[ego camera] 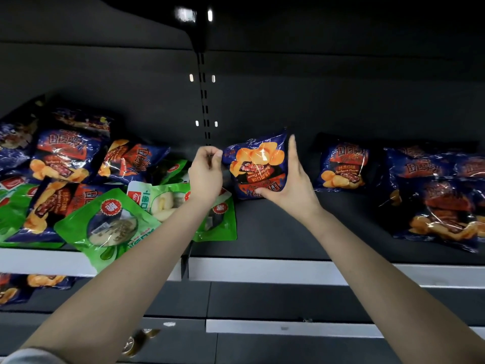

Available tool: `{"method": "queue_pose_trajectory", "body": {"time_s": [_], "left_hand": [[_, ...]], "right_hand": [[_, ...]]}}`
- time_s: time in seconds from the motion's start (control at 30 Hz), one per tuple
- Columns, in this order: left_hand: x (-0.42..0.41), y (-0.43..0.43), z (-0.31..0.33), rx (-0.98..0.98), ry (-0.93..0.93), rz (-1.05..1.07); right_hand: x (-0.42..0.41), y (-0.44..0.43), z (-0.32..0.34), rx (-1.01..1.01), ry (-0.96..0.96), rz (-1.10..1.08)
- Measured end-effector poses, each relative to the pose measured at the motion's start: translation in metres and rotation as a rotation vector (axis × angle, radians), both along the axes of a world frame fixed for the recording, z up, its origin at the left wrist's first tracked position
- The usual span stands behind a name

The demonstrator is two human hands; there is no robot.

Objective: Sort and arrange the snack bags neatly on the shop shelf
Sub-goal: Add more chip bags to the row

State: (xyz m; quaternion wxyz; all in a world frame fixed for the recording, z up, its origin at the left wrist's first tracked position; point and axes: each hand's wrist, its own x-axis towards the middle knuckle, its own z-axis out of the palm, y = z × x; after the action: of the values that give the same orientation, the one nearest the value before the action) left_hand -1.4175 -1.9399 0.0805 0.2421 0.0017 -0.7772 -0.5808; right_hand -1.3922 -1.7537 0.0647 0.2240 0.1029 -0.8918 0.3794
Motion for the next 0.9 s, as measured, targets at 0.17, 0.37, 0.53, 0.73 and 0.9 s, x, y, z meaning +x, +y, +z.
{"method": "queue_pose_trajectory", "body": {"time_s": [0.17,0.37,0.53,0.73,0.9], "left_hand": [[-0.006,0.004,-0.005,-0.015,-0.035,0.003],[-0.008,0.014,-0.005,-0.076,0.024,0.005],[-0.003,0.021,-0.004,-0.159,0.136,-0.047],[-0.008,0.026,-0.003,-0.224,0.061,-0.17],[-0.004,0.041,0.005,-0.159,0.123,-0.298]], "right_hand": [[0.001,0.006,-0.002,0.021,-0.034,0.025],[0.0,0.024,0.004,0.05,-0.078,0.076],[0.002,0.042,0.015,0.152,-0.095,0.064],[0.007,0.066,0.032,0.218,-0.088,0.025],[0.012,0.075,0.044,0.382,0.03,-0.012]]}}
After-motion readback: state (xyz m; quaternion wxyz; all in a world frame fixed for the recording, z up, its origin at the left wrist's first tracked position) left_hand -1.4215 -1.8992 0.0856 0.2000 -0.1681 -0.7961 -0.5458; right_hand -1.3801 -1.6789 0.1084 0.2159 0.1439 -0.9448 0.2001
